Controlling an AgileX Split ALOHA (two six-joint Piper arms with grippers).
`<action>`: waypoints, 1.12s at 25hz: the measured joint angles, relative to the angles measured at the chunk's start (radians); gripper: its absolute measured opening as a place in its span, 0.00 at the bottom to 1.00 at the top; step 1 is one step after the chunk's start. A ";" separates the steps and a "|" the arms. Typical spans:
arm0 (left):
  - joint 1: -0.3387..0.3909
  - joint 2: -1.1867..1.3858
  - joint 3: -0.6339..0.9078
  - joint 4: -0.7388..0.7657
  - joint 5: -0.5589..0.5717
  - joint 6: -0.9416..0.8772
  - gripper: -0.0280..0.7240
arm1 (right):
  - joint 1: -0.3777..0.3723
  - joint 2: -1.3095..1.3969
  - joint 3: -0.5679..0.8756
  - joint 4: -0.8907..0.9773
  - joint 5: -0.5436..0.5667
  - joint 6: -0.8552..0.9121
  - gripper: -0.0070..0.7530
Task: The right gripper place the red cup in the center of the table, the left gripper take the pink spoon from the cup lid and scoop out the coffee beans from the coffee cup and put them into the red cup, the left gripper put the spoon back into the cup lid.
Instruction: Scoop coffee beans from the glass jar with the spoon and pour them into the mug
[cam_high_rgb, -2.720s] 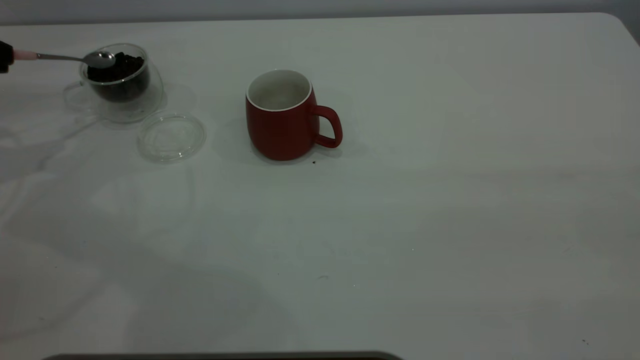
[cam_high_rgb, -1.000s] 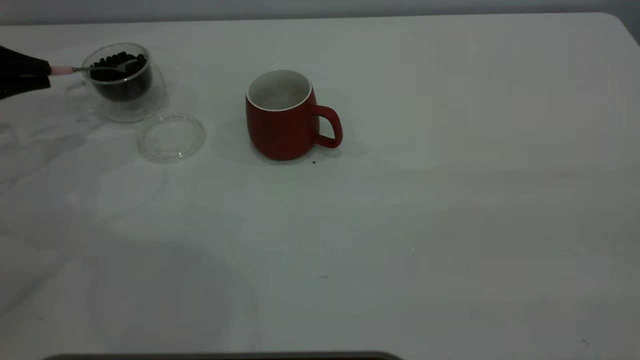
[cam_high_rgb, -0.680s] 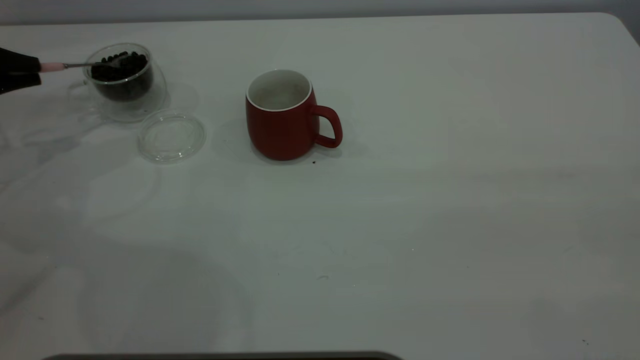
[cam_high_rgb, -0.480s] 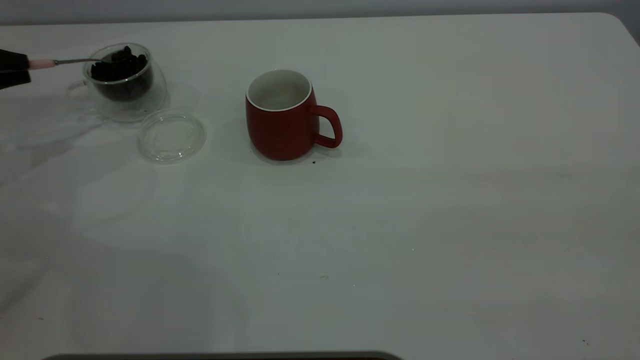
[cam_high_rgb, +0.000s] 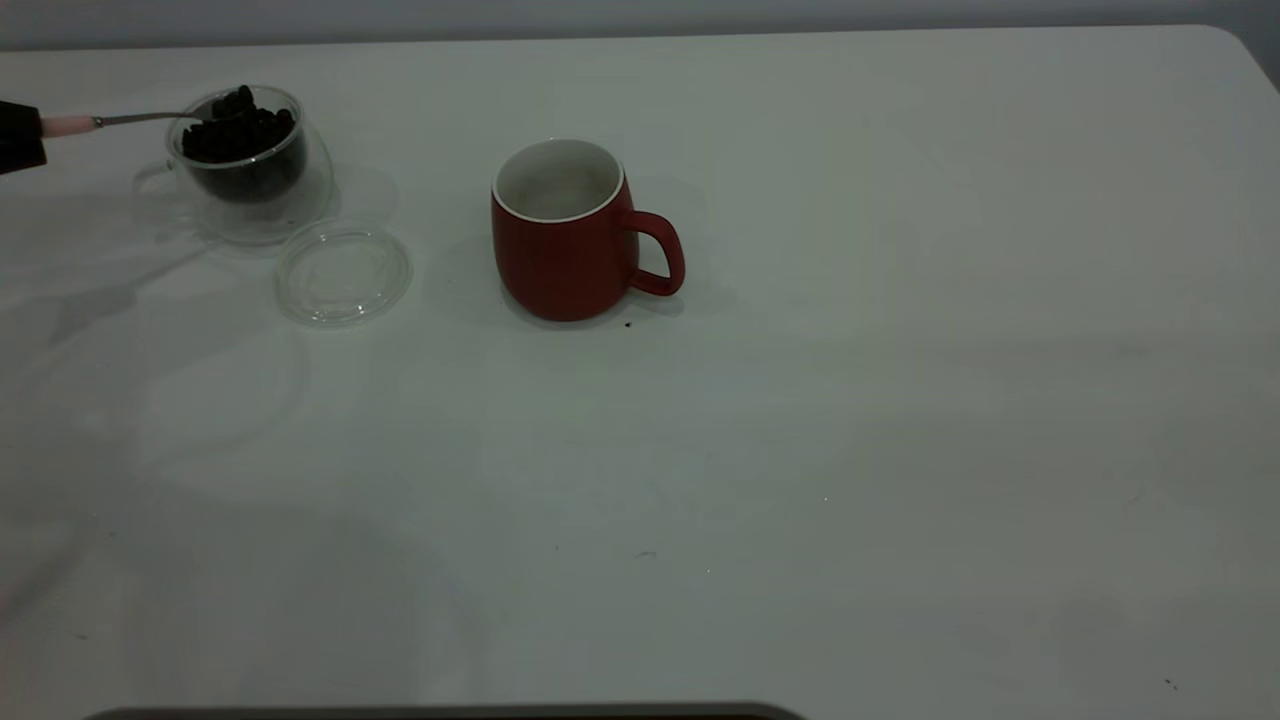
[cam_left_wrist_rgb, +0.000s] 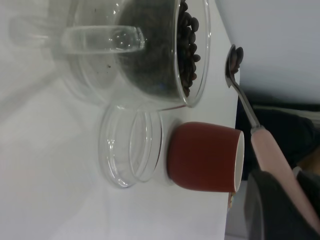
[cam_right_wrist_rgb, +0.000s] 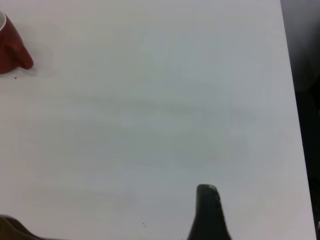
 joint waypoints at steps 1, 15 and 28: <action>-0.003 0.000 0.000 0.005 0.000 0.001 0.20 | 0.000 0.000 0.000 0.000 0.000 0.000 0.78; -0.153 0.000 0.000 -0.033 0.001 0.020 0.20 | 0.000 0.000 0.000 0.000 0.000 0.000 0.78; -0.319 0.000 0.000 -0.066 0.001 0.050 0.20 | 0.000 0.000 0.000 0.000 0.000 0.000 0.78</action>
